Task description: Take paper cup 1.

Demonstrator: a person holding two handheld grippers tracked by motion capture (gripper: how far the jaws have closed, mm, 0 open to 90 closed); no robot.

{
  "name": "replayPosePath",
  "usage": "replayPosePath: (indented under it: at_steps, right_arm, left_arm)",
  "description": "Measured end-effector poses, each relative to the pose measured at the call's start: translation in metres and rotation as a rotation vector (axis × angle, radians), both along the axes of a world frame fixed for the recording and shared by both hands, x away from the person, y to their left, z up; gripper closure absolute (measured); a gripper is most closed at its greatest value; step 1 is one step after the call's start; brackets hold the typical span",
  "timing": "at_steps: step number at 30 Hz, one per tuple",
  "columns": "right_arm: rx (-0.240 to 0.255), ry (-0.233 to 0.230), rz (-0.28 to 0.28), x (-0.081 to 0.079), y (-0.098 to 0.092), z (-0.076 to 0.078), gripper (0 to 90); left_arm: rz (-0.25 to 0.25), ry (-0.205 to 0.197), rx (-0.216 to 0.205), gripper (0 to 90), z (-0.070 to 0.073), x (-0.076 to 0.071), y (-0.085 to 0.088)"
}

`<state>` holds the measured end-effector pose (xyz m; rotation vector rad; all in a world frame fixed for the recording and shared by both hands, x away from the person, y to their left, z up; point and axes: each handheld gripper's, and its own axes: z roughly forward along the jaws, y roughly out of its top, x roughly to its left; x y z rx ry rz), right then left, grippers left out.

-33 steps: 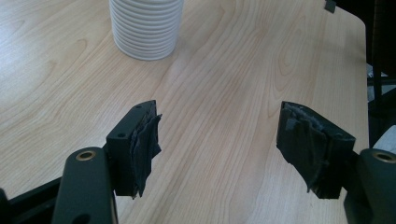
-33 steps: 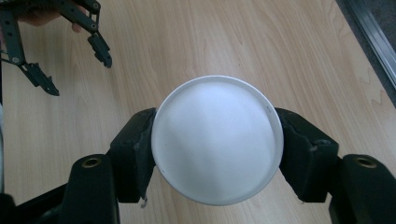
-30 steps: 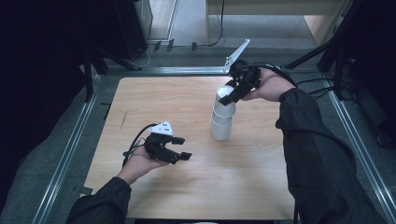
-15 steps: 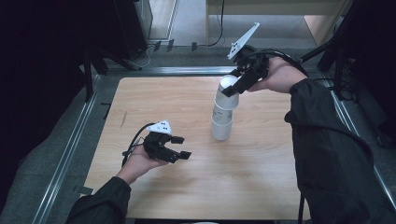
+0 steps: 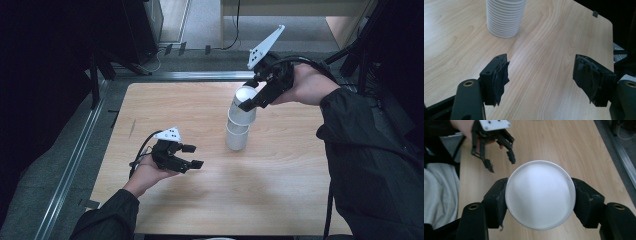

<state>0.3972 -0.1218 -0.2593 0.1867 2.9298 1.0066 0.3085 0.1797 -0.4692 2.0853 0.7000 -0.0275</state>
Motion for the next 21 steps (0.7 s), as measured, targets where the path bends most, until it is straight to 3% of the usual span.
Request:
replayPosePath:
  at_steps: [8, 11, 21]
  right_arm:
    - [0.022, 0.033, 0.064, -0.018, 0.005, -0.027, 35.4]
    - [0.051, 0.072, 0.081, -0.019, 0.004, -0.039, 35.4]
    - [0.119, 0.094, 0.087, -0.026, 0.001, -0.076, 35.6]
  left_arm:
    - [0.005, 0.000, -0.011, 25.7, 0.001, 0.000, 0.000]
    - [0.007, -0.007, -0.018, 24.9, 0.002, 0.000, 0.001]
    - [0.013, -0.021, -0.033, 20.2, 0.004, 0.000, 0.002]
